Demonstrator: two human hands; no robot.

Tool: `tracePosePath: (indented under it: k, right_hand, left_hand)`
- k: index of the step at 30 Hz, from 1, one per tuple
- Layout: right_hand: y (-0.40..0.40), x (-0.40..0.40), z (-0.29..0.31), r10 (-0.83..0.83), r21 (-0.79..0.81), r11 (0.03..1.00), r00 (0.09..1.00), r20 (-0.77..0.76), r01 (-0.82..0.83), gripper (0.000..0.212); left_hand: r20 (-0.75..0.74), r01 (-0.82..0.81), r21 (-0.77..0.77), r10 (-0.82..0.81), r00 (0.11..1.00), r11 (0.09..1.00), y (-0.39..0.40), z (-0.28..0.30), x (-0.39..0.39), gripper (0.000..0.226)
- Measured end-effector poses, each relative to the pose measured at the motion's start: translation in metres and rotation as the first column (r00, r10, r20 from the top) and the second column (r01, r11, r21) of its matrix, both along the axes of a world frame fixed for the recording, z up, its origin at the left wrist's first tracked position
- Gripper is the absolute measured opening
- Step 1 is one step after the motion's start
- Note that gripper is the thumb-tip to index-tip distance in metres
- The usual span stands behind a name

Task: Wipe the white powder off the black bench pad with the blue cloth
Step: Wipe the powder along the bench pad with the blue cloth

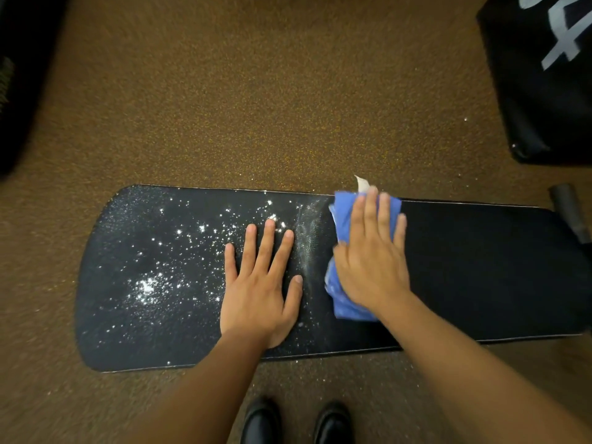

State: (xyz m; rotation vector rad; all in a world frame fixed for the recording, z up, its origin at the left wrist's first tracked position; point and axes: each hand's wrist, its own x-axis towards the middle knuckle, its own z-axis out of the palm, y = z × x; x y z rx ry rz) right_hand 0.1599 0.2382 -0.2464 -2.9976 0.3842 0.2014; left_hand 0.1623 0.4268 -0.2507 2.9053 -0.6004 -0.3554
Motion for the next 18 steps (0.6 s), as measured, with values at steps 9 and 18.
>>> tracePosePath:
  k: [9,18]
  right_hand:
    - [0.011,-0.071,0.003,0.285,0.016,0.958,0.958,-0.01,-0.285,0.07]
    - [0.037,0.021,-0.001,0.014,0.057,0.998,1.0,0.013,-0.014,0.073]
  left_hand:
    - [-0.003,0.002,-0.018,-0.002,1.0,1.0,0.0,0.001,-0.001,0.066]
    - [-0.005,-0.003,-0.03,0.002,1.0,1.0,0.0,0.0,0.0,0.067]
